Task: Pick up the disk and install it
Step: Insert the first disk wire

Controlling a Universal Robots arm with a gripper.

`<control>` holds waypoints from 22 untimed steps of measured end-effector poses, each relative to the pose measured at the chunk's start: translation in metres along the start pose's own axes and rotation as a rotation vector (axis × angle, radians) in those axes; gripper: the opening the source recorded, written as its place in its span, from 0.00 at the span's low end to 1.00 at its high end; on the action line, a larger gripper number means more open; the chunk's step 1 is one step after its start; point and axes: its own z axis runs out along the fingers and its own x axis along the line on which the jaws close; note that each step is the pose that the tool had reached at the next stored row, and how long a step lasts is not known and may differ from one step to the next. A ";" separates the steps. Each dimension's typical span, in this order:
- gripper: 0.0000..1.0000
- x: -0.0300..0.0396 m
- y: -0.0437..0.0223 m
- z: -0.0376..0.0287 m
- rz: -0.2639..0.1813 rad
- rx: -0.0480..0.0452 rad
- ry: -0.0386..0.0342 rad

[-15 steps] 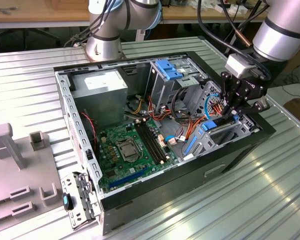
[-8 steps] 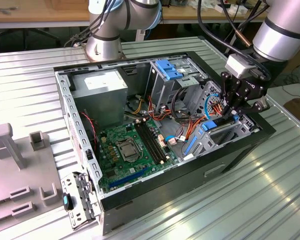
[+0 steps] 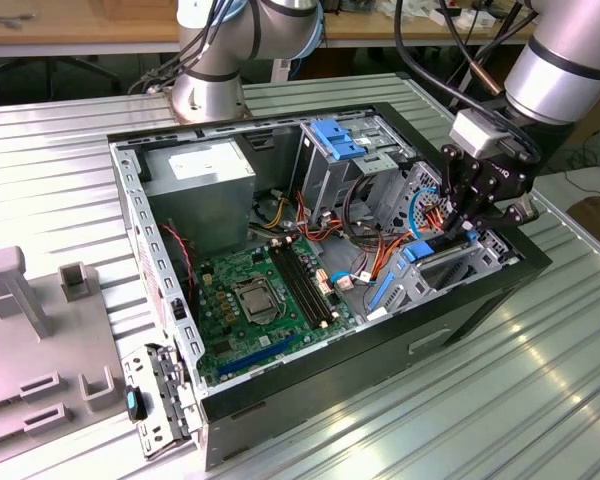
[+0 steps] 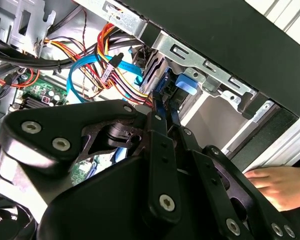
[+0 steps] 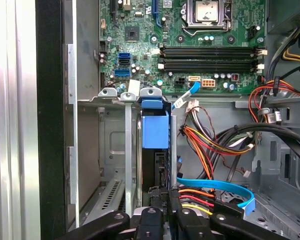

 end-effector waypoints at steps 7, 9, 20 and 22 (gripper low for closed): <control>0.17 0.0003 0.0000 0.0009 0.000 0.0000 -0.0001; 0.18 0.0003 0.0000 0.0007 0.000 0.0001 -0.0012; 0.11 0.0006 -0.0002 -0.0085 0.000 0.0001 -0.0004; 0.11 0.0006 -0.0002 -0.0087 0.000 0.0001 -0.0003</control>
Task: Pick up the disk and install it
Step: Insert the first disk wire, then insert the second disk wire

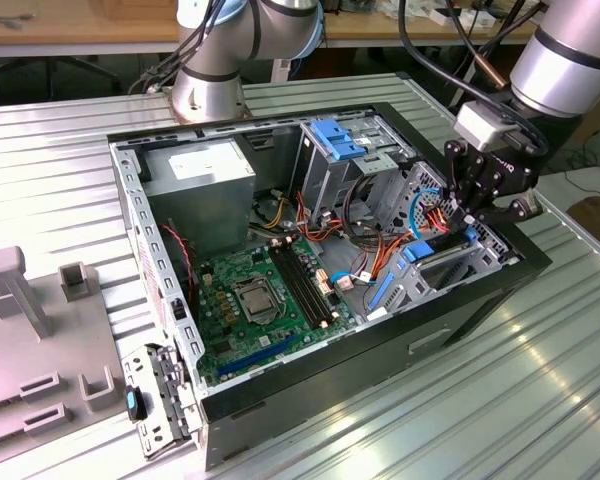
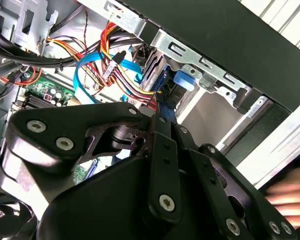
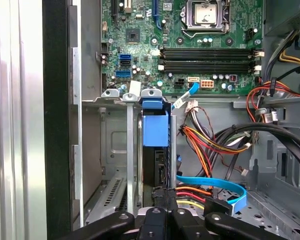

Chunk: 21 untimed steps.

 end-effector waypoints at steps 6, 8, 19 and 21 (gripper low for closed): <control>0.11 0.0002 -0.0002 -0.0072 0.000 0.0001 0.0000; 0.11 0.0002 -0.0003 -0.0098 0.000 0.0000 0.0001; 0.11 0.0008 -0.0005 -0.0305 0.000 0.0001 -0.0005; 0.11 0.0008 0.0020 -0.0319 -0.001 0.0001 -0.0018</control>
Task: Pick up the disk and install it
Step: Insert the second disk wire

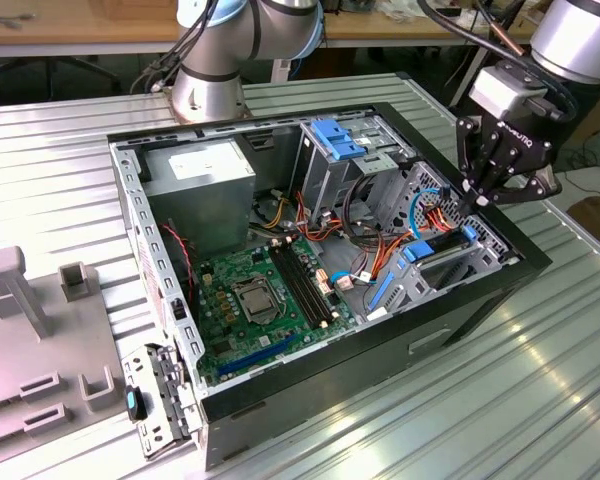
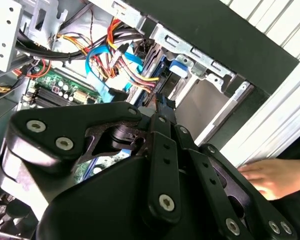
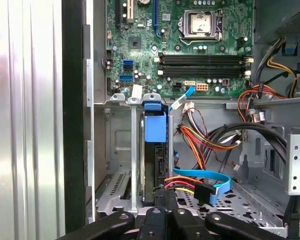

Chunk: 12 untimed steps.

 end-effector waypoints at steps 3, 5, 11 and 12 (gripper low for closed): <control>0.11 0.0002 0.0011 -0.0078 0.000 0.0000 -0.0001; 0.11 0.0000 0.0012 -0.0109 0.000 0.0000 -0.0005; 0.11 -0.0134 0.0012 -0.0114 -0.001 0.0000 0.0018; 0.11 -0.0161 0.0012 -0.0116 -0.001 0.0001 0.0020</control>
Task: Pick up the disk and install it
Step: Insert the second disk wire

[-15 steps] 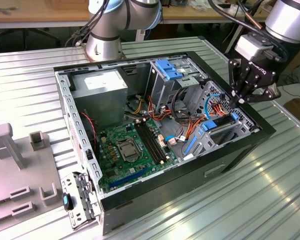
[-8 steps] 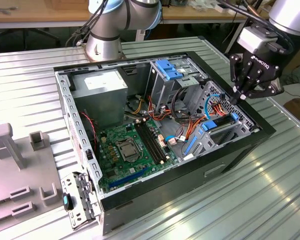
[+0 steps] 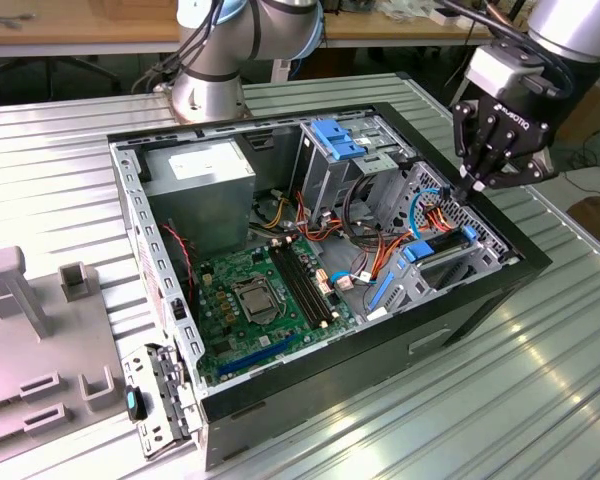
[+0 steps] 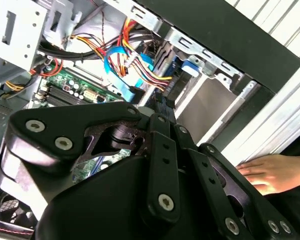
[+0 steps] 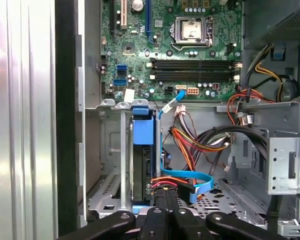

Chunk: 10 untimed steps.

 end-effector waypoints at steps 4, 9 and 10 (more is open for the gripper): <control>0.11 -0.0047 0.0000 -0.0015 0.000 -0.0004 0.0004; 0.11 -0.0120 0.0000 -0.0020 0.000 -0.0024 0.0004; 0.11 -0.0126 0.0001 -0.0022 0.000 -0.0037 0.0005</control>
